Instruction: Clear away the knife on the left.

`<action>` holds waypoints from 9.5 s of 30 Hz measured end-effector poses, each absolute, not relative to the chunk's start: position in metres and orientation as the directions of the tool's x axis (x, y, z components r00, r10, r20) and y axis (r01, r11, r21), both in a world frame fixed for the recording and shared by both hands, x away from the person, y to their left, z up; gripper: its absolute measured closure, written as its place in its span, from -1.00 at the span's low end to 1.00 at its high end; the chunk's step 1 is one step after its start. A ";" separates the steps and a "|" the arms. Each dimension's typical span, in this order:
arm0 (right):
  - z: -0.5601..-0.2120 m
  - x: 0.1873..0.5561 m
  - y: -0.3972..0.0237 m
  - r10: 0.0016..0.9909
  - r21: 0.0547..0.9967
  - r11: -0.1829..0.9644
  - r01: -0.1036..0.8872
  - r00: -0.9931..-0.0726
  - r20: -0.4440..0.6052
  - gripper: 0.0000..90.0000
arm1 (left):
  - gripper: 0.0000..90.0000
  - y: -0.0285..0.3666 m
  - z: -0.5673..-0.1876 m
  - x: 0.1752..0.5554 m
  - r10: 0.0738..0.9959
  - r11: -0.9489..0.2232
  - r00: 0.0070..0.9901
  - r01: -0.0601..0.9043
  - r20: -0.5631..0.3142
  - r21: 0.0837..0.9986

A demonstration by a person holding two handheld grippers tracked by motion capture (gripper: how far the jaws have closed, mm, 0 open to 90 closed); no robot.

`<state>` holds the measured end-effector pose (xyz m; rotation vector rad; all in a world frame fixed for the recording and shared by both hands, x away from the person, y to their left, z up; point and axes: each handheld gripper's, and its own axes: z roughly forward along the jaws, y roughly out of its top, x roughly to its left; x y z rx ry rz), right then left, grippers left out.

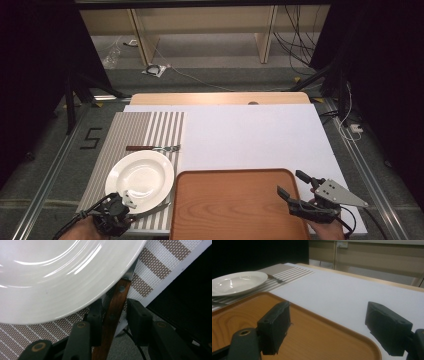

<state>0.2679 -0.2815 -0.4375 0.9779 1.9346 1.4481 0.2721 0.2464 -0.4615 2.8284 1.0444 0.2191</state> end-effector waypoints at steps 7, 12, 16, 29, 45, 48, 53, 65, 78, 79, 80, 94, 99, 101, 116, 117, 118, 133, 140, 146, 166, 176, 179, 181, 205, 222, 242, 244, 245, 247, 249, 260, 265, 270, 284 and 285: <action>-0.438 0.268 -0.281 0.800 0.958 0.166 0.236 -0.600 0.009 -0.53 | 0.63 0.239 -0.462 0.272 0.623 -0.781 0.776 0.608 0.101 0.144; -0.437 0.268 -0.281 0.799 0.957 0.166 0.239 -0.601 0.011 -0.53 | 0.68 0.238 -0.461 0.271 0.609 -0.792 0.786 0.594 0.109 0.139; -0.438 0.268 -0.281 0.799 0.957 0.167 0.239 -0.601 0.011 -0.52 | 0.69 0.238 -0.461 0.271 0.596 -0.801 0.796 0.581 0.108 0.143; -0.438 0.268 -0.281 0.798 0.955 0.171 0.242 -0.603 0.010 -0.52 | 0.70 0.234 -0.453 0.262 0.585 -0.807 0.807 0.567 0.088 0.166; -0.438 0.268 -0.280 0.794 0.957 0.170 0.237 -0.607 0.009 -0.52 | 0.70 0.210 -0.434 0.257 0.576 -0.793 0.812 0.527 0.092 0.306; -0.438 0.267 -0.280 0.794 0.957 0.168 0.238 -0.608 0.012 -0.52 | 0.70 0.204 -0.433 0.261 0.579 -0.786 0.811 0.527 0.088 0.322; -0.438 0.267 -0.280 0.794 0.957 0.170 0.234 -0.608 0.008 -0.52 | 0.70 0.195 -0.432 0.265 0.586 -0.775 0.806 0.527 0.086 0.348; -0.438 0.267 -0.280 0.794 0.957 0.167 0.238 -0.608 0.013 -0.52 | 0.70 0.173 -0.429 0.273 0.628 -0.719 0.776 0.552 0.055 0.422; -0.437 0.267 -0.280 0.796 0.955 0.170 0.243 -0.605 0.012 -0.52 | 0.70 0.139 -0.429 0.282 0.602 -0.724 0.798 0.535 0.022 0.435; -0.437 0.267 -0.280 0.796 0.955 0.172 0.242 -0.605 0.010 -0.52 | 0.70 0.137 -0.429 0.282 0.601 -0.724 0.799 0.534 0.018 0.436; -0.437 0.268 -0.281 0.795 0.956 0.171 0.238 -0.607 0.009 -0.52 | 0.70 0.135 -0.429 0.282 0.599 -0.725 0.801 0.533 0.017 0.437; -0.437 0.268 -0.280 0.795 0.957 0.173 0.233 -0.607 0.004 -0.52 | 0.70 0.101 -0.428 0.277 0.543 -0.769 0.840 0.503 -0.012 0.394; -0.437 0.267 -0.281 0.795 0.957 0.171 0.234 -0.606 0.006 -0.52 | 0.70 0.087 -0.429 0.275 0.521 -0.782 0.853 0.492 -0.033 0.384; -0.437 0.268 -0.281 0.795 0.958 0.170 0.230 -0.607 0.004 -0.52 | 0.70 0.083 -0.430 0.274 0.516 -0.785 0.856 0.491 -0.040 0.378; -0.437 0.267 -0.281 0.794 0.958 0.170 0.230 -0.608 0.005 -0.51 | 0.70 0.066 -0.443 0.269 0.496 -0.812 0.865 0.494 -0.078 0.312; -0.437 0.267 -0.281 0.794 0.958 0.170 0.230 -0.608 0.005 -0.51 | 0.70 0.066 -0.443 0.269 0.496 -0.812 0.865 0.494 -0.078 0.312; -0.436 0.267 -0.281 0.795 0.959 0.171 0.228 -0.607 0.003 -0.51 | 0.70 0.066 -0.443 0.268 0.498 -0.810 0.863 0.497 -0.082 0.310; -0.437 0.266 -0.280 0.794 0.959 0.169 0.229 -0.608 0.005 -0.51 | 0.70 0.064 -0.450 0.267 0.522 -0.811 0.849 0.525 -0.089 0.259; -0.436 0.266 -0.281 0.794 0.958 0.169 0.231 -0.607 0.006 -0.51 | 0.70 0.065 -0.454 0.267 0.535 -0.807 0.840 0.541 -0.092 0.236; -0.436 0.266 -0.280 0.793 0.958 0.171 0.230 -0.609 0.005 -0.51 | 0.69 0.067 -0.457 0.267 0.550 -0.801 0.830 0.556 -0.098 0.222; -0.436 0.266 -0.281 0.794 0.960 0.170 0.224 -0.607 0.001 -0.51 | 0.99 0.038 -0.461 0.252 0.458 -0.818 0.889 0.425 -0.008 0.387; -0.436 0.266 -0.281 0.794 0.959 0.173 0.224 -0.608 -0.001 -0.51 | 0.99 0.042 -0.462 0.256 0.479 -0.806 0.877 0.427 0.027 0.410; -0.436 0.266 -0.281 0.795 0.959 0.172 0.224 -0.607 0.000 -0.51 | 0.99 0.044 -0.462 0.258 0.487 -0.801 0.873 0.434 0.029 0.412; -0.436 0.266 -0.281 0.795 0.960 0.169 0.224 -0.607 0.002 -0.51 | 0.99 0.045 -0.462 0.259 0.493 -0.800 0.870 0.437 0.035 0.412; -0.436 0.266 -0.281 0.795 0.959 0.174 0.226 -0.607 -0.001 -0.51 | 0.99 0.058 -0.460 0.254 0.479 -0.831 0.878 0.446 0.018 0.333; -0.435 0.266 -0.282 0.795 0.959 0.172 0.225 -0.607 0.000 -0.51 | 0.99 0.081 -0.459 0.265 0.527 -0.816 0.849 0.498 0.025 0.293; -0.435 0.266 -0.282 0.794 0.960 0.170 0.225 -0.608 0.001 -0.51 | 0.98 0.096 -0.454 0.272 0.573 -0.775 0.820 0.536 0.015 0.334; -0.435 0.266 -0.282 0.794 0.960 0.170 0.224 -0.608 0.002 -0.51 | 0.94 0.097 -0.451 0.273 0.577 -0.769 0.817 0.534 0.019 0.352; -0.435 0.266 -0.282 0.794 0.960 0.170 0.224 -0.608 0.002 -0.51 | 0.94 0.099 -0.450 0.273 0.581 -0.761 0.814 0.537 0.013 0.365; -0.435 0.266 -0.282 0.794 0.960 0.170 0.224 -0.608 0.002 -0.51 | 0.87 0.101 -0.447 0.275 0.590 -0.747 0.808 0.542 0.008 0.385; -0.435 0.265 -0.282 0.794 0.959 0.171 0.225 -0.608 0.001 -0.51 | 0.75 0.102 -0.445 0.276 0.602 -0.732 0.798 0.549 0.007 0.403; -0.435 0.266 -0.282 0.793 0.960 0.172 0.223 -0.609 -0.001 -0.51 | -0.11 0.115 -0.432 0.286 0.677 -0.629 0.736 0.586 -0.009 0.511; -0.435 0.266 -0.282 0.793 0.959 0.171 0.225 -0.609 0.001 -0.51 | -0.32 0.121 -0.428 0.290 0.698 -0.595 0.716 0.583 -0.003 0.553; -0.435 0.266 -0.282 0.792 0.960 0.166 0.225 -0.611 0.006 -0.51 | -0.41 0.129 -0.422 0.293 0.719 -0.556 0.695 0.568 0.008 0.607; -0.436 0.267 -0.283 0.789 0.960 0.163 0.228 -0.614 0.011 -0.53 | -0.56 0.148 -0.415 0.302 0.778 -0.469 0.628 0.558 0.022 0.685; -0.436 0.267 -0.283 0.789 0.960 0.162 0.228 -0.614 0.013 -0.53 | -0.57 0.149 -0.415 0.303 0.781 -0.465 0.625 0.557 0.022 0.689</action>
